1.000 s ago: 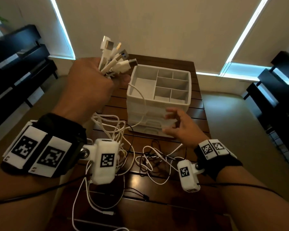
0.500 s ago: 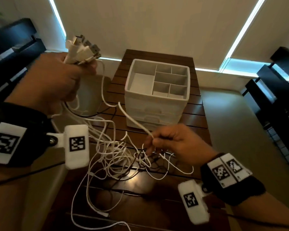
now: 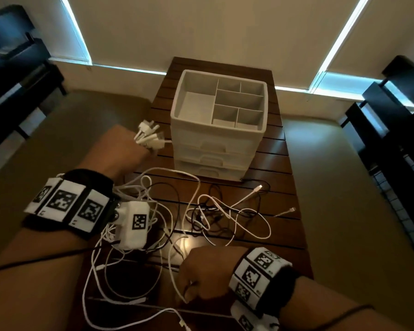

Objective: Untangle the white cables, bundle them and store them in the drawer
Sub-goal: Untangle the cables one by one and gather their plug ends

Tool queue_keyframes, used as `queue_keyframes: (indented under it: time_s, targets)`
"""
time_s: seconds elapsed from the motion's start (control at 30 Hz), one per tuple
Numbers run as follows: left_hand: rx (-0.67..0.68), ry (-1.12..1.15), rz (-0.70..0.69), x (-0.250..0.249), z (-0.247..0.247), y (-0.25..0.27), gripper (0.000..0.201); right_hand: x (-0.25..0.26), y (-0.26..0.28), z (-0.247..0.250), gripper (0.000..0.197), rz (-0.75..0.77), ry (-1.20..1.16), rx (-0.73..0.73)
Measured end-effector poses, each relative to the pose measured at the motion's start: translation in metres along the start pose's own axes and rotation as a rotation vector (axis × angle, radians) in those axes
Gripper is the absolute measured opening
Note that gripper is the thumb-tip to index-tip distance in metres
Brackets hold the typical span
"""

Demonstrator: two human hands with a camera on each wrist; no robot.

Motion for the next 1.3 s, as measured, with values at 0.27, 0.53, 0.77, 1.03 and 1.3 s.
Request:
queue_keyframes:
  time_s: [0.27,0.53,0.77,1.03,1.3]
  targets:
    - [0.06,-0.142,0.042,0.008,0.005,-0.02,0.014,-0.007,0.022,0.011,0.027,-0.137,0.139,0.014]
    - [0.18,-0.114,0.048,0.015,-0.005,-0.023,0.009,-0.157,0.15,0.037,0.032,-1.278,-0.014,-0.879]
    - [0.233,-0.034,0.037,0.012,-0.012,-0.017,0.009,-0.173,0.154,0.011,0.023,-1.287,0.067,-0.587]
    - [0.186,0.061,0.026,0.011,-0.007,-0.009,0.014,-0.1,0.164,0.116,0.011,-0.905,0.225,-1.118]
    - [0.157,0.079,0.016,0.012,0.002,-0.002,0.014,-0.052,0.148,0.157,0.009,-0.546,0.076,-1.288]
Point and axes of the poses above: each hand's wrist, its own y-axis away from the middle knuckle, its own z-axis out of the back of the hand, x = y × z, the point moved 1 cm from there along -y, towards the middle knuckle, and after that the axes turned 11 degrees about z, right-handed, at the moved point
